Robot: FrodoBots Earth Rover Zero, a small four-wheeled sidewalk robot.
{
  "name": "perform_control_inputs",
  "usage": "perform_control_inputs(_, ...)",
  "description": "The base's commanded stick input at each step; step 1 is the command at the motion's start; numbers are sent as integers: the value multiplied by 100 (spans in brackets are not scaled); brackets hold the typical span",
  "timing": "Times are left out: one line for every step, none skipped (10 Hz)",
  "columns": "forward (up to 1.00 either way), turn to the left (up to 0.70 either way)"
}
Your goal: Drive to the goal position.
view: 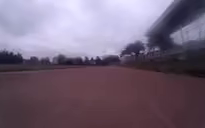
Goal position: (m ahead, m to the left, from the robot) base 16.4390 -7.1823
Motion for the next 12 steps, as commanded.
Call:
perform_control_inputs(70, 0)
perform_control_inputs(70, 0)
perform_control_inputs(70, 0)
perform_control_inputs(70, 0)
perform_control_inputs(70, 0)
perform_control_inputs(70, 0)
perform_control_inputs(70, 0)
perform_control_inputs(70, 0)
perform_control_inputs(70, 0)
perform_control_inputs(70, 0)
perform_control_inputs(70, 0)
perform_control_inputs(70, 0)
